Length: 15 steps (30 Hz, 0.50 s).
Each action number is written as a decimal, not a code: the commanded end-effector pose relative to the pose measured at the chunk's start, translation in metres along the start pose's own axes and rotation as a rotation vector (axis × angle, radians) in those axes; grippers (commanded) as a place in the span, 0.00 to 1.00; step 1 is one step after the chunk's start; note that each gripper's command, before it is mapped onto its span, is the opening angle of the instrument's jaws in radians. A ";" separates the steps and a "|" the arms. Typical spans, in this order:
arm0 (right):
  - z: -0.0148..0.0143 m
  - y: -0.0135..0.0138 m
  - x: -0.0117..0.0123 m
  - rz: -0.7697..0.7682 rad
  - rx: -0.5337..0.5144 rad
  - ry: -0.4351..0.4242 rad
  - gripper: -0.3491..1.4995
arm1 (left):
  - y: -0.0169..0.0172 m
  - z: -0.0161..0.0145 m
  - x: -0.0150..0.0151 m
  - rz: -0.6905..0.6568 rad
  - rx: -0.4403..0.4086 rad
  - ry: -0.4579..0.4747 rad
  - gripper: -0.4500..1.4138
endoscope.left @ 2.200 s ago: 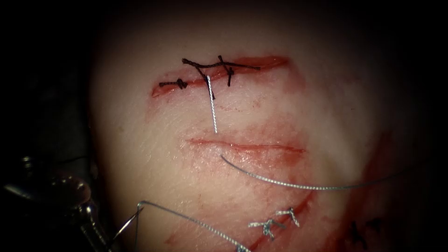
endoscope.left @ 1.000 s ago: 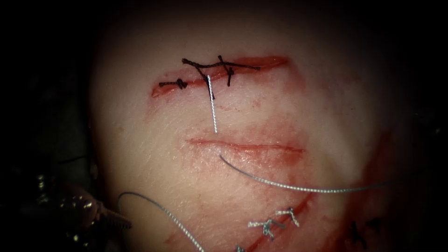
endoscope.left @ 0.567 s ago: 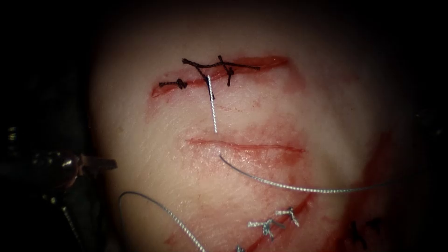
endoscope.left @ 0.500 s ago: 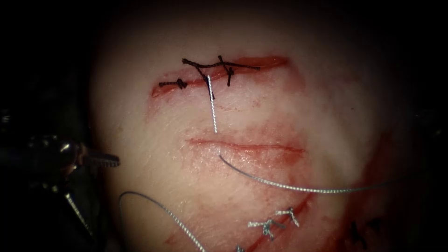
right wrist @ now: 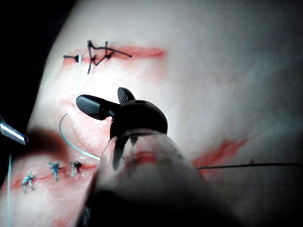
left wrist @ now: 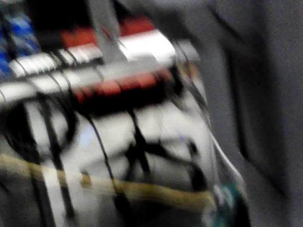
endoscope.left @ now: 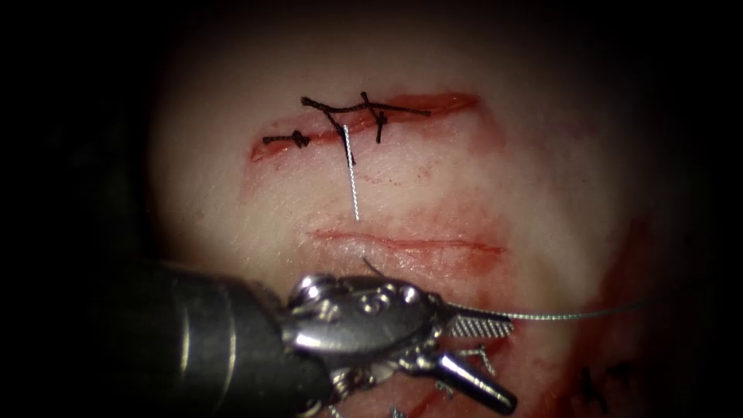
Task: Wound Closure
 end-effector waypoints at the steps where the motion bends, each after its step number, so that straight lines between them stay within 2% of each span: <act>1: 0.0002 0.0001 0.0003 0.006 0.001 0.009 0.85 | -0.0005 0.0012 -0.0001 -0.005 0.021 -0.014 0.58; 4: -0.0004 0.0003 0.0008 0.009 -0.003 0.011 0.84 | -0.0008 0.0032 0.0006 0.082 0.008 -0.007 0.49; 5: -0.0005 0.0004 0.0009 0.010 -0.005 0.013 0.84 | -0.0011 0.0041 0.0011 0.163 0.013 -0.005 0.49; 8: -0.0008 0.0006 0.0011 0.011 -0.011 0.019 0.84 | -0.0021 0.0067 0.0028 0.290 0.060 -0.054 0.58; 12: -0.0014 0.0007 0.0013 0.012 -0.021 0.028 0.84 | -0.0040 0.0101 0.0050 0.274 0.102 -0.126 0.59; 15: -0.0018 0.0007 0.0015 0.015 -0.031 0.037 0.84 | -0.0058 0.0122 0.0065 0.220 0.104 -0.185 0.51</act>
